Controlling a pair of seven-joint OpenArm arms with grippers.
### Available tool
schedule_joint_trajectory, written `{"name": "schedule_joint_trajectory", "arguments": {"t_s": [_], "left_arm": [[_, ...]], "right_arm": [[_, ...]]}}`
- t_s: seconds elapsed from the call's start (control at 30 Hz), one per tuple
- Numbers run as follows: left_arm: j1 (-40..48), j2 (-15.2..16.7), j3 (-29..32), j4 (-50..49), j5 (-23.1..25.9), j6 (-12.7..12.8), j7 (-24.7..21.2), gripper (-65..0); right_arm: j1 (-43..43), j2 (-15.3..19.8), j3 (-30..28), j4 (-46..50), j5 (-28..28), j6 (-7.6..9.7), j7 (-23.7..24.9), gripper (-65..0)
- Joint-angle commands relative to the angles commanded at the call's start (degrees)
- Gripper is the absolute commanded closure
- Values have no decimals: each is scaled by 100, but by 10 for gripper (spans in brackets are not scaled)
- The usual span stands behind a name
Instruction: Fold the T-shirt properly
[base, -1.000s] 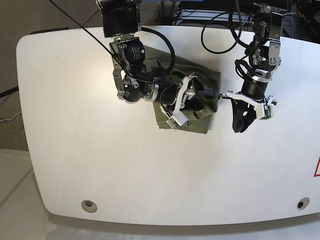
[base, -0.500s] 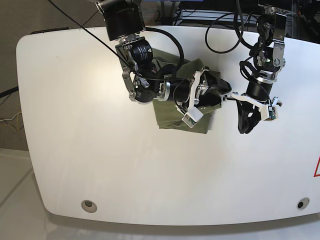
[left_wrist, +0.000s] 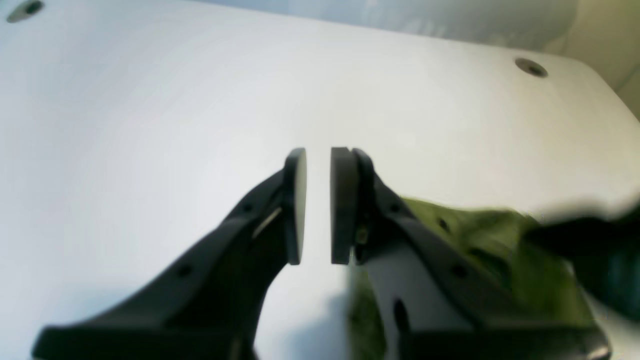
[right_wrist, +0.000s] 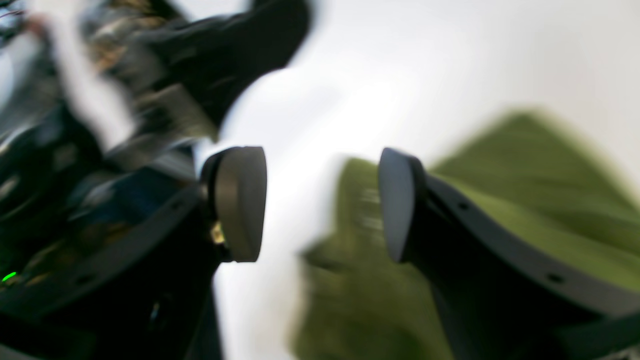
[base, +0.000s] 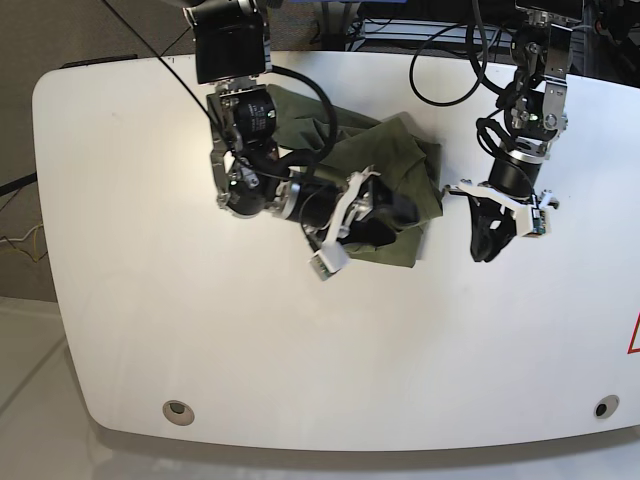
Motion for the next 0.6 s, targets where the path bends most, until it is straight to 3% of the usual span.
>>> {"name": "schedule_joint_trajectory", "arguments": {"t_s": [0.13,0.23,0.4,0.6], "left_arm": [[105,9,281,18,0,0,-9,-78],[158,114,519,141,9,88,-9,-78],[158,185,949,316,18,492,0,-78],[105,158,1600,360,18,967,0,-77]], "right_arm": [[105,149,53,18,0,0,0,-306],[123,264,53,9,0,0,0,-219],[229,343,35,-26,-18,0,9,-3],[308,316,-79,-105,-281,0,9,-14]]}}
